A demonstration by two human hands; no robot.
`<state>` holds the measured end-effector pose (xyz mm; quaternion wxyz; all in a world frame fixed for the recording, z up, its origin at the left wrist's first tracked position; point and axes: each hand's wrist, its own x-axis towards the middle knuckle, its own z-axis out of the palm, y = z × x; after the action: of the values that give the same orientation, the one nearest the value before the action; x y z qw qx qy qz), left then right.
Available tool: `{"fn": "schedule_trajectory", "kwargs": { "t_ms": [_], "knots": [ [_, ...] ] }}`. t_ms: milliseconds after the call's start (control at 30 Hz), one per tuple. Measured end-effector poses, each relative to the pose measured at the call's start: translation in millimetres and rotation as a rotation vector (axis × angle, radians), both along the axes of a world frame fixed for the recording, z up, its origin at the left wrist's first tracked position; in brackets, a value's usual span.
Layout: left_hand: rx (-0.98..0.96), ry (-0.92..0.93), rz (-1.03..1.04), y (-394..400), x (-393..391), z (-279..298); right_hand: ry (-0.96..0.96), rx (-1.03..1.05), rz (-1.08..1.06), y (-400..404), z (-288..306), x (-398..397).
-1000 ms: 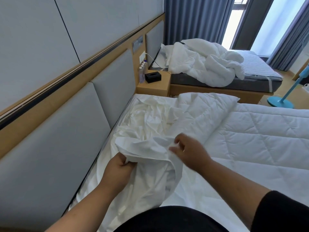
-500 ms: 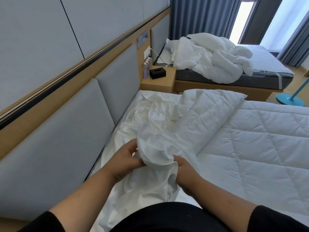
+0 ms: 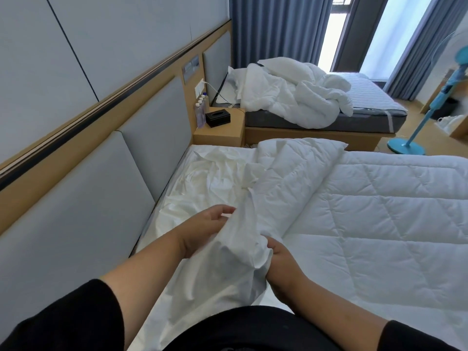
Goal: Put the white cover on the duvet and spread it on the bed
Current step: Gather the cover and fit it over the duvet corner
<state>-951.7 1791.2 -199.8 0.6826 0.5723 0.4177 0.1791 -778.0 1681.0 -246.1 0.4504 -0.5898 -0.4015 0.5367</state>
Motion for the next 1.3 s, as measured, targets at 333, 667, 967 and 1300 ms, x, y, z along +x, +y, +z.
{"fn": "schedule_trajectory", "kwargs": {
  "t_ms": [333, 667, 967, 1300],
  "knots": [
    [0.435, 0.221, 0.202, 70.4, -5.2, 7.2, -0.032, 0.064, -0.109, -3.7, -5.9, 12.9],
    [1.059, 0.474, 0.193, 60.0, 23.7, 22.0, 0.021, 0.051, -0.103, -3.5, -9.1, 12.2],
    [0.749, 0.526, -0.035, -45.5, 8.5, -35.4, 0.069, -0.056, -0.222, 9.9, -9.8, 17.0],
    [0.412, 0.304, 0.616, -32.3, -42.4, -34.3, 0.103, 0.046, -0.043, 16.7, -5.8, 9.0]
  ]
}}
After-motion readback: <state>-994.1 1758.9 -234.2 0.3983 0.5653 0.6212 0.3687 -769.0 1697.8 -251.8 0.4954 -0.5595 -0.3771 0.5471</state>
